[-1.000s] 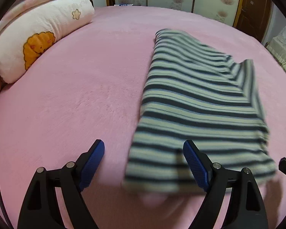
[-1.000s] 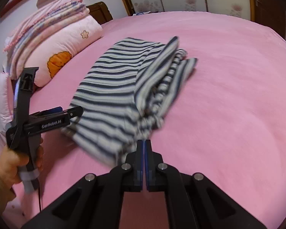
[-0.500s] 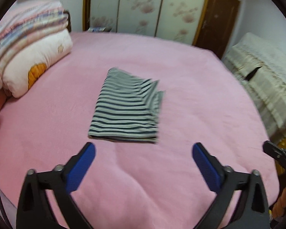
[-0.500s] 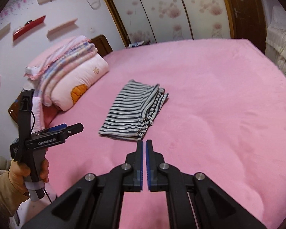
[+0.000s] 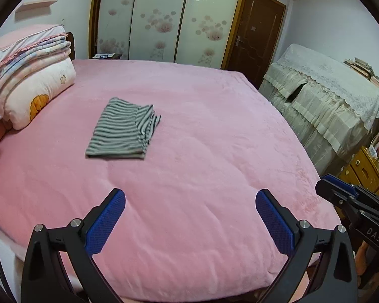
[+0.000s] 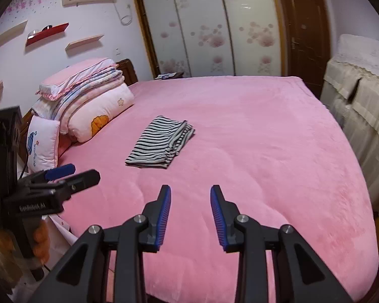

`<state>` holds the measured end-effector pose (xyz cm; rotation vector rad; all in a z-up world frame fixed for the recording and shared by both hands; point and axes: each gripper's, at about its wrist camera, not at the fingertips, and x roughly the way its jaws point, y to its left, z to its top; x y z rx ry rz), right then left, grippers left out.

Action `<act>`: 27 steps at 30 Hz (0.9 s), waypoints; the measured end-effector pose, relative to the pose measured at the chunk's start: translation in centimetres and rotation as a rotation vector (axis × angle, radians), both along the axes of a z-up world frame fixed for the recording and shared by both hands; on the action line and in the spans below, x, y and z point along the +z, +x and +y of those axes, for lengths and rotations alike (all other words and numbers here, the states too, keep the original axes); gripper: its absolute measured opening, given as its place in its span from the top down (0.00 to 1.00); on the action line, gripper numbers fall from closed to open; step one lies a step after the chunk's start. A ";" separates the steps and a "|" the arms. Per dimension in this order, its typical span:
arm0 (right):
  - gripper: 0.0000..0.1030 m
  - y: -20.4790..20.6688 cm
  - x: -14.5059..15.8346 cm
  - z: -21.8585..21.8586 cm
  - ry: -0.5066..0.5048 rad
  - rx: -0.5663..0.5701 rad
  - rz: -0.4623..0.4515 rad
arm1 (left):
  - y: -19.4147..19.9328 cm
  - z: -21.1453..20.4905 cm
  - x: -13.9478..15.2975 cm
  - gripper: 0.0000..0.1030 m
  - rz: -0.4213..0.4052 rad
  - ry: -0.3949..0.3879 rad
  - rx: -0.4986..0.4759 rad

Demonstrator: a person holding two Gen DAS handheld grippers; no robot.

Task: Fold small clothes

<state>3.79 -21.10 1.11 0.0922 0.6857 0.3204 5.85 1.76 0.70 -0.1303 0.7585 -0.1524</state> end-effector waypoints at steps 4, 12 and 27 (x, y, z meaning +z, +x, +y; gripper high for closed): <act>0.57 -3.3 -0.3 -1.0 -0.026 -0.062 -0.019 | -2.6 -2.1 -0.1 0.00 0.008 0.028 0.031; 0.47 -7.2 -1.6 -1.6 0.008 -0.151 -0.022 | -6.4 -4.2 0.0 0.00 -0.050 0.111 0.086; 0.46 -7.1 -3.7 -1.6 -0.012 -0.194 0.031 | -7.5 -5.3 -1.7 0.00 -0.001 0.151 0.080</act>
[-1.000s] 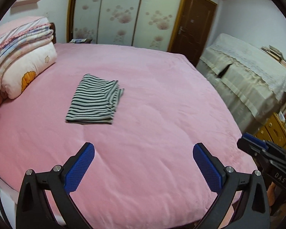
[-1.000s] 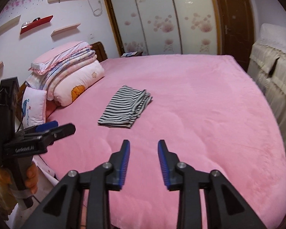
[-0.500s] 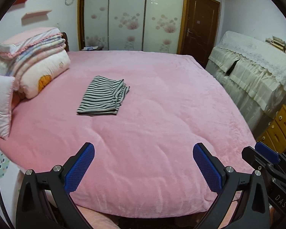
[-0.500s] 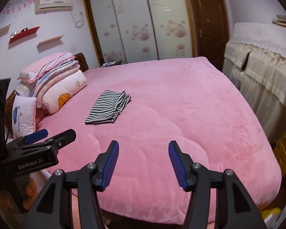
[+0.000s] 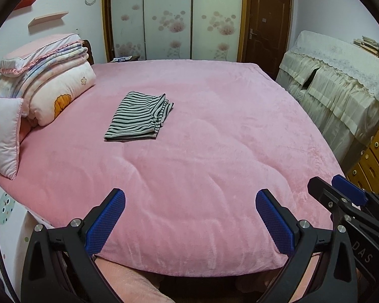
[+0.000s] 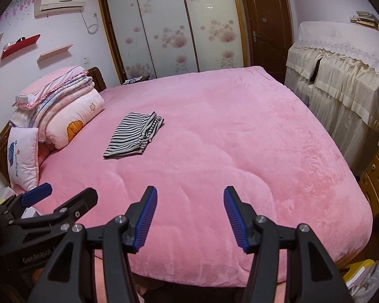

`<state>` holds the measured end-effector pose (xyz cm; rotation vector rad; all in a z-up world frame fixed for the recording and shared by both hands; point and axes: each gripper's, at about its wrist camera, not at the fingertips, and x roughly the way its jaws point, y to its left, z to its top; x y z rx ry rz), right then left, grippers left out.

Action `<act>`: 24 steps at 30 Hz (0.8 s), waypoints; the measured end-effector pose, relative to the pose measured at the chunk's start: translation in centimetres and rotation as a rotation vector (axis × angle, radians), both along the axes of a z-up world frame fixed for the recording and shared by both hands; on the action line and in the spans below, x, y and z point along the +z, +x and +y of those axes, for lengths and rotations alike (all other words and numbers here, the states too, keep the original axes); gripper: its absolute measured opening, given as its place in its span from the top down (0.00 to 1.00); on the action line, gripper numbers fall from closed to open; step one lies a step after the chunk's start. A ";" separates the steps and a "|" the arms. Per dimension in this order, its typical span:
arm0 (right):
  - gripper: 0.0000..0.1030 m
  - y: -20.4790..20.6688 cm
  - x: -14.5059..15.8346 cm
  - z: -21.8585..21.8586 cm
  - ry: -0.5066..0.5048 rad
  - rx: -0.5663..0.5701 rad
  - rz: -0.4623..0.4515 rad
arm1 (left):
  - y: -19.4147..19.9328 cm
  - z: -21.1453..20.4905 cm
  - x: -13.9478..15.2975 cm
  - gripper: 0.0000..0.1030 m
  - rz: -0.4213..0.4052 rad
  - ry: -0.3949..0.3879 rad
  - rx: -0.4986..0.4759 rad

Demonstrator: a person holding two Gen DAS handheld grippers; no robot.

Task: Fold small clothes

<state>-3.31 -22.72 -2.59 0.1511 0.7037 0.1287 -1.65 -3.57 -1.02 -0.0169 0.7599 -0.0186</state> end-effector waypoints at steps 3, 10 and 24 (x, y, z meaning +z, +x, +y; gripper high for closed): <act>0.46 0.4 -0.3 -0.2 0.003 -0.002 0.014 | 0.4 -0.1 -0.3 0.00 0.008 0.004 -0.002; 0.46 1.3 -0.6 -0.5 -0.017 -0.023 0.028 | 1.8 -0.4 -0.8 0.00 0.038 -0.002 -0.011; 0.46 2.9 -1.0 -1.3 -0.021 -0.038 0.044 | 3.6 -1.0 -1.4 0.01 0.066 0.002 -0.011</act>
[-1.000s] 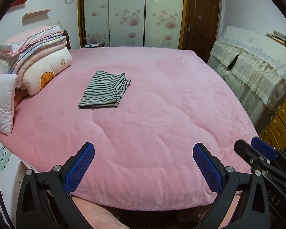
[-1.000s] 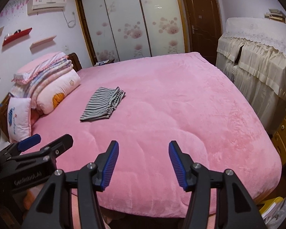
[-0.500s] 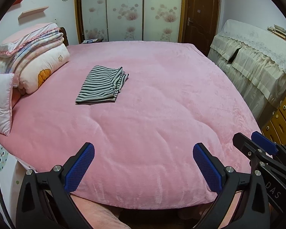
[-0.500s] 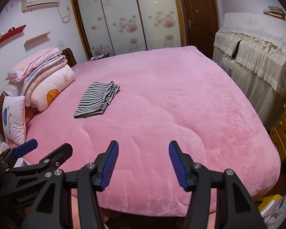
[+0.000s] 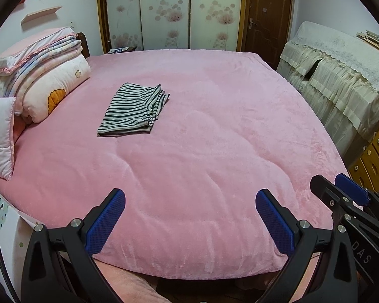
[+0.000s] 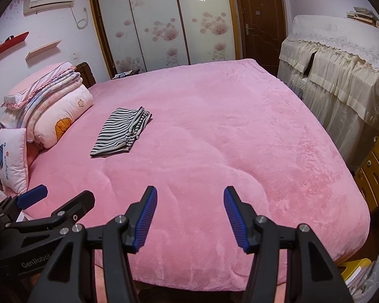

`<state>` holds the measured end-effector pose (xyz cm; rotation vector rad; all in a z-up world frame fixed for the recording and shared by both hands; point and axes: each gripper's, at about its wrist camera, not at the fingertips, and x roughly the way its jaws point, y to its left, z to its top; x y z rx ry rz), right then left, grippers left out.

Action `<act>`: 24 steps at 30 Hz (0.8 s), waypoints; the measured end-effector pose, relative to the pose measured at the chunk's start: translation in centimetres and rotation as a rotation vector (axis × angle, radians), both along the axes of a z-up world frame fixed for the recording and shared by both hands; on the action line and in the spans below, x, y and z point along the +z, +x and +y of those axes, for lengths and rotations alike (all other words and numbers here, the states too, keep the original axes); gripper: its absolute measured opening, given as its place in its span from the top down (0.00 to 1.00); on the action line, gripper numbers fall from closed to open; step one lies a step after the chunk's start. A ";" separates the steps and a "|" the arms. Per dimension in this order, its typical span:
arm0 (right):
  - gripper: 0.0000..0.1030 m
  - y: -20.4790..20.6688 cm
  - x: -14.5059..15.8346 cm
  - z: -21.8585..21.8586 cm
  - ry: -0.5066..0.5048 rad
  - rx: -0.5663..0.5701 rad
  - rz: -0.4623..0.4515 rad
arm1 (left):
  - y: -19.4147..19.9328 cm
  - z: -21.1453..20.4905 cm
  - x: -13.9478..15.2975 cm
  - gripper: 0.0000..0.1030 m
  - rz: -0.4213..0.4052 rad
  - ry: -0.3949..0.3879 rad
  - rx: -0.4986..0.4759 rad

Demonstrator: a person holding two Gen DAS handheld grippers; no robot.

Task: Fold small clothes

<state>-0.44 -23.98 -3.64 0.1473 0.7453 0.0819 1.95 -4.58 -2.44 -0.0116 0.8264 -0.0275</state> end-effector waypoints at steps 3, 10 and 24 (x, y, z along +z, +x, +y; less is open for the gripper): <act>0.46 0.3 -0.1 -0.2 0.000 -0.002 0.005 | 0.3 0.0 -0.2 0.01 0.009 0.000 -0.001; 0.46 0.7 -0.4 -0.4 0.004 -0.005 0.012 | 0.8 -0.2 -0.4 0.01 0.017 0.006 -0.001; 0.46 0.9 -0.9 -0.5 0.005 -0.008 0.022 | 1.2 -0.2 -0.8 0.01 0.038 0.006 -0.002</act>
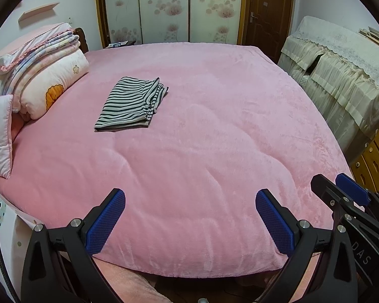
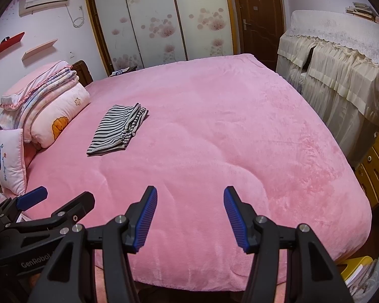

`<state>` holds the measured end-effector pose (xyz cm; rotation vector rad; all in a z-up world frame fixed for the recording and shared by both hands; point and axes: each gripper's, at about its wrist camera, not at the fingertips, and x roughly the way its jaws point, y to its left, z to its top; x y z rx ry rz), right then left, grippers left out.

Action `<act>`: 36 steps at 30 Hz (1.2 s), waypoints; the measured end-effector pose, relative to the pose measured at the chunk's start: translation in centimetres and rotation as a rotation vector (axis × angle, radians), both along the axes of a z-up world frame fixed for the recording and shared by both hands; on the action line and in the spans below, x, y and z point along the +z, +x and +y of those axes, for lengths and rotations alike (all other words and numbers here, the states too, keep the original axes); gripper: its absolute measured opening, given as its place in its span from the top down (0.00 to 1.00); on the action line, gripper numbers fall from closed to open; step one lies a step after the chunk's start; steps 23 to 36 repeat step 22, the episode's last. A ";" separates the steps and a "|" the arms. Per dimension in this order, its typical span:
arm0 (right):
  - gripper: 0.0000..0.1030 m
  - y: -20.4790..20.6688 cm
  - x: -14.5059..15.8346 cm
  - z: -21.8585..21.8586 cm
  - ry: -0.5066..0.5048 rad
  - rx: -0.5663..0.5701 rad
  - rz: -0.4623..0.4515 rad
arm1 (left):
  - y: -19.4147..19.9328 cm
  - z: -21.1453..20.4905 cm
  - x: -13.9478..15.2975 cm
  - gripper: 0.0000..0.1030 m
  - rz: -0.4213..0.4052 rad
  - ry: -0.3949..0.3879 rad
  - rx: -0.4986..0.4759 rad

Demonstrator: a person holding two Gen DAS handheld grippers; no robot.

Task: Fold small clothes

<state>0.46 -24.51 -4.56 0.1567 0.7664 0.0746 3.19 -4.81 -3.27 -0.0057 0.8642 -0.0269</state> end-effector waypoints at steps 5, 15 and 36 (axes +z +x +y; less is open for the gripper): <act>0.46 0.0 -0.3 0.0 0.003 -0.001 0.004 | 0.0 0.0 -0.1 0.01 0.003 0.001 -0.004; 0.46 -0.2 -0.7 -0.2 0.005 -0.004 0.007 | -0.1 0.1 -0.2 0.01 0.011 -0.004 -0.007; 0.46 -0.3 -0.7 -0.2 0.006 -0.003 0.010 | -0.3 0.1 -0.4 0.01 0.020 -0.004 -0.003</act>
